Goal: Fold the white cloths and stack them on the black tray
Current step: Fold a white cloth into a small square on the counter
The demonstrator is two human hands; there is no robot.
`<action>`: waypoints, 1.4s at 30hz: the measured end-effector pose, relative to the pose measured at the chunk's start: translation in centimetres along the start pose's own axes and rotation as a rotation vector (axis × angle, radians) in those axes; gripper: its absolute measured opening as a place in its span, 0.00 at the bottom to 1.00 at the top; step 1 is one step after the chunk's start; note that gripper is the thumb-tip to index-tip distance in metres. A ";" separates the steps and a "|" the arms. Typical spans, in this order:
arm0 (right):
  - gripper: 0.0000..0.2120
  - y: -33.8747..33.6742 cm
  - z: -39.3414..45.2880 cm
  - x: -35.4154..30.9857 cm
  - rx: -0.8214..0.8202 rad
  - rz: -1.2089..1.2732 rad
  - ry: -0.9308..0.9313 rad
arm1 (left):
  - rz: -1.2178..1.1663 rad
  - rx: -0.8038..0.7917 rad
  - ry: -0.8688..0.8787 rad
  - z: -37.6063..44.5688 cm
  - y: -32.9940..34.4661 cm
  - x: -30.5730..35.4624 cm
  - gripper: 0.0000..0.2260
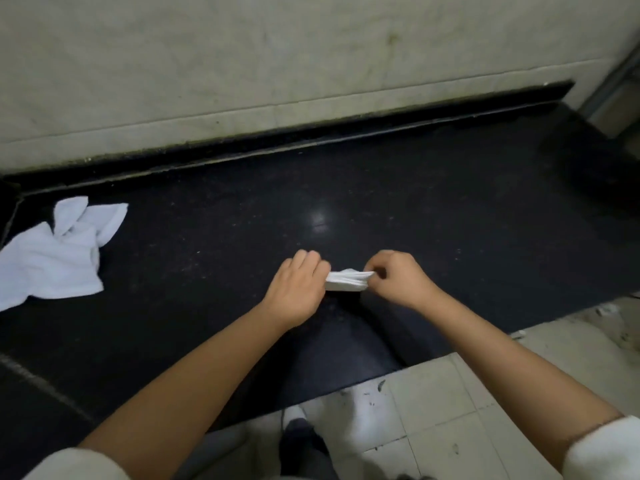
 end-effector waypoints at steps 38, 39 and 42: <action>0.14 -70.4 -9.9 53.2 0.315 -0.636 0.255 | -0.009 0.062 0.456 71.7 -14.1 60.1 0.11; 0.15 -71.8 -9.1 54.3 0.317 -0.632 0.245 | 0.002 0.073 0.442 73.6 -14.3 60.5 0.11; 0.16 -75.4 -6.6 58.3 0.337 -0.578 0.204 | 0.010 0.104 0.390 78.3 -14.3 61.6 0.11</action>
Point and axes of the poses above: each hand's wrist, its own z-axis towards the middle knuckle, its own y-axis out of the palm, x = y × z, the point moved 7 cm from there along z, towards the middle knuckle, and after that the axes turned 1 degree about x, right-handed, at the moved point
